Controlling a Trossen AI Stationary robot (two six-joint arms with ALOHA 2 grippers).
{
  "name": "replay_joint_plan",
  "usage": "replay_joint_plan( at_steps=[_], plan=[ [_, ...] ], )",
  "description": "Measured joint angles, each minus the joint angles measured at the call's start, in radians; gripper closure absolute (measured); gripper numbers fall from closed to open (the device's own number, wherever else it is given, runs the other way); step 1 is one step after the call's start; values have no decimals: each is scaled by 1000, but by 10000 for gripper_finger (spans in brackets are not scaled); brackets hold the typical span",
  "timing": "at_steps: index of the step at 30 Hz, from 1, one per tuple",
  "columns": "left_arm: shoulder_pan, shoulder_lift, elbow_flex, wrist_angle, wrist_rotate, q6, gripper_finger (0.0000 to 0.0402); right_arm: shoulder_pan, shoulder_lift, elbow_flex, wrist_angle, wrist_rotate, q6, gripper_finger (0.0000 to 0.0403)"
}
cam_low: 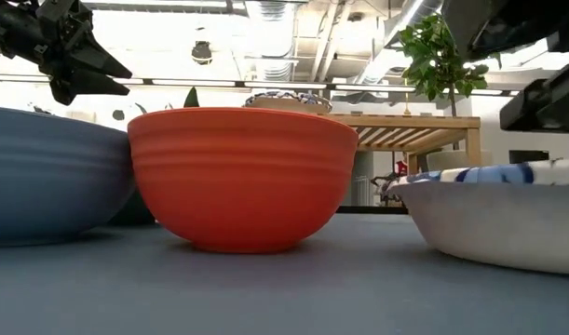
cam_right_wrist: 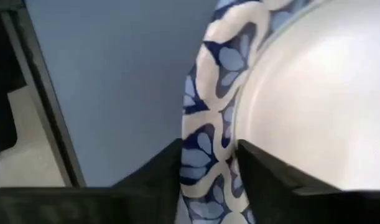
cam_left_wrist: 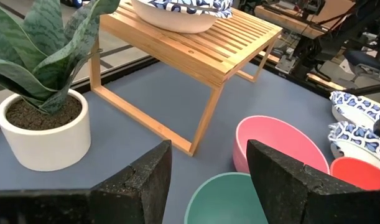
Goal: Place and stack bowls onto a shelf
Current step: Stack the white patterned bowl on top of the white patterned bowl on the shelf
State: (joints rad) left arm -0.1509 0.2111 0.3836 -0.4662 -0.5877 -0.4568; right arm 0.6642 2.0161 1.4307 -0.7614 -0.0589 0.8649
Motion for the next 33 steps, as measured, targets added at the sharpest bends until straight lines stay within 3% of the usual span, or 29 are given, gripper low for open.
replay_joint_plan(
  at_steps=[4,6,11,20,28,33],
  plan=[
    [0,0,0,0,0,0,209,-14,-24,1,-57,0,-15,356],
    [0,0,0,0,0,0,209,-21,-39,1,-70,0,-45,383],
    [0,0,0,0,0,0,209,-50,-101,39,-179,12,-93,381],
    [0,0,0,0,0,5,209,-138,-268,181,-369,150,-251,383],
    [0,0,0,0,1,25,209,-315,-375,316,-346,400,-649,383],
    [0,0,0,0,0,29,209,-495,-377,414,-302,404,-925,383]
  ],
)
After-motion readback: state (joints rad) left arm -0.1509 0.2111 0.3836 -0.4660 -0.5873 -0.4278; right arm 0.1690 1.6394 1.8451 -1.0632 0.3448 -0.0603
